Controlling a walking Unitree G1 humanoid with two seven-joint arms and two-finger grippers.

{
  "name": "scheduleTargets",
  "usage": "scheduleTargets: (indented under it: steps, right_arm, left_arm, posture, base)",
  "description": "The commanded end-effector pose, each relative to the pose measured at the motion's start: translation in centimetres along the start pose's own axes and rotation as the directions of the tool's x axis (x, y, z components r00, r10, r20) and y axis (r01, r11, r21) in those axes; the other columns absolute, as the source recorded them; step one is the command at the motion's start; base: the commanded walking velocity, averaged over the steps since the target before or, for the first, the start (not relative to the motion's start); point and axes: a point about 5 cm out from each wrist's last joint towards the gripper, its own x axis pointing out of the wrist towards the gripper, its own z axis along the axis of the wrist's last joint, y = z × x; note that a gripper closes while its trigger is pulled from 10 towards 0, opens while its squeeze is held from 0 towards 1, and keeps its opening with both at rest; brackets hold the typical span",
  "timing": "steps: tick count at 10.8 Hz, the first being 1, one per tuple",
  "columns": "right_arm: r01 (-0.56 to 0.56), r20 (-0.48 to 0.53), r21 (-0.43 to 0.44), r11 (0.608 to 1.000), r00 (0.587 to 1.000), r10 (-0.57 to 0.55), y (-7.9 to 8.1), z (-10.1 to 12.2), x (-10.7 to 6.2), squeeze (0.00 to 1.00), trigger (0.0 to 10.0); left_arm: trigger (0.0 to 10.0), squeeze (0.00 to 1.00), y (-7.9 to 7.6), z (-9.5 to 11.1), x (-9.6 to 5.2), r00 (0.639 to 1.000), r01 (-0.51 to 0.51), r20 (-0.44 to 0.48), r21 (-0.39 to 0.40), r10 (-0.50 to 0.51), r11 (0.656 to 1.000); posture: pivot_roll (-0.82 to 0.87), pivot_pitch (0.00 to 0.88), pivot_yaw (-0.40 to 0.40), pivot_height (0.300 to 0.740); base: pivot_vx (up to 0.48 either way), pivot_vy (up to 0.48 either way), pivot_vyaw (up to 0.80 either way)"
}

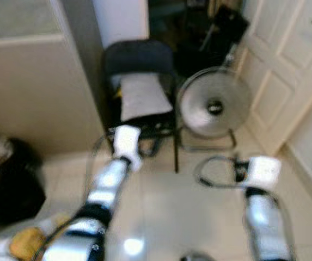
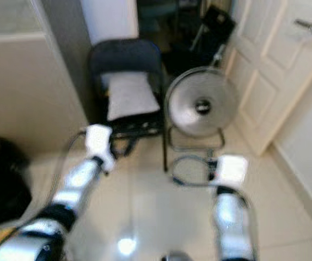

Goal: Clean up the room

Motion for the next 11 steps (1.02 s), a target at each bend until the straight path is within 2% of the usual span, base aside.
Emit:
scheduleTargets:
  steps: [1, 2, 3, 4, 5, 6, 8, 10, 11]
  right_arm:
    - [-0.01, 0.002, 0.005, 1.0, 1.0, 0.01, -0.1, 0.0, 0.1, 0.0, 10.0]
    - [-0.019, 0.009, 0.023, 1.0, 1.0, 0.018, 0.0, 0.0, -0.1, 0.0, 10.0]
    - [-0.01, 0.062, 0.077, 0.997, 0.998, 0.006, -0.5, 0.1, -1.1, 0.0, 10.0]
    - [-0.033, 0.031, 0.034, 0.999, 0.999, 0.032, -0.3, -1.1, -2.6, 0.0, 10.0]
    - [-0.044, -0.001, 0.023, 0.999, 0.999, 0.044, -0.1, -1.9, -3.7, 0.0, 10.0]
    - [-0.035, 0.014, 0.037, 0.999, 0.999, 0.035, -0.1, -1.7, -4.3, 0.0, 10.0]
    - [-0.021, 0.03, 0.072, 0.997, 0.999, 0.019, -0.3, -1.4, -4.5, 0.0, 10.0]
    - [-0.032, 0.029, 0.066, 0.997, 0.999, 0.03, -0.2, -1.2, -4.7, 0.0, 10.0]
    - [-0.032, 0.017, 0.062, 0.998, 0.999, 0.031, -0.3, -1.3, -4.8, 0.0, 10.0]
  left_arm:
    - [10.0, 0.0, 0.3, 0.5, 0.3, 0.999, -0.043, 0.023, -0.038, 0.044, 0.998]
    - [10.0, 0.0, 2.0, 0.4, 0.0, 0.986, -0.164, 0.0, -0.129, 0.165, 0.978]
    - [10.0, 0.0, 3.8, 0.5, -1.4, 0.979, -0.189, 0.047, -0.142, 0.197, 0.972]
    - [10.0, 0.0, 4.7, -0.3, -3.6, 0.986, -0.143, 0.075, -0.067, 0.148, 0.987]
    - [10.0, 0.0, 4.9, -1.3, -6.0, 0.994, -0.081, 0.078, 0.028, 0.079, 0.996]
    - [10.0, 0.0, 5.5, -2.3, -7.9, 0.993, -0.107, 0.061, 0.034, 0.104, 0.994]
    - [10.0, 0.0, 5.1, -2.0, -7.9, 0.982, -0.166, 0.089, -0.011, 0.166, 0.986]
    - [10.0, 0.0, 4.6, -1.4, -7.6, 0.984, -0.152, 0.092, 0.002, 0.151, 0.988]
    - [10.0, 0.0, 4.5, -1.3, -7.4, 0.983, -0.159, 0.09, -0.027, 0.161, 0.987]
  posture:
    - [-0.2, 0.0, 0.078, 0.74]
    - [-0.19, 0.0, 0.073, 0.74]
    - [-0.18, 0.0, 0.057, 0.74]
    - [-0.14, 0.0, 0.031, 0.74]
    - [-0.13, 0.0, 0.025, 0.74]
    - [-0.12, 0.0, 0.018, 0.74]
    - [-0.1, 0.0, 0.009, 0.74]
    - [-0.1, 0.0, 0.005, 0.74]
    - [-0.1, 0.0, 0.005, 0.74]
  base:
    - [0.0, -0.48, 0.0]
    - [0.0, 0.0, 0.0]
    - [0.0, 0.0, 0.0]
    - [0.0, 0.0, 0.0]
    - [0.0, 0.0, 0.0]
    - [0.0, 0.0, 0.0]
    - [0.0, 0.0, 0.0]
    - [0.0, 0.0, 0.0]
    - [0.0, 0.0, 0.0]
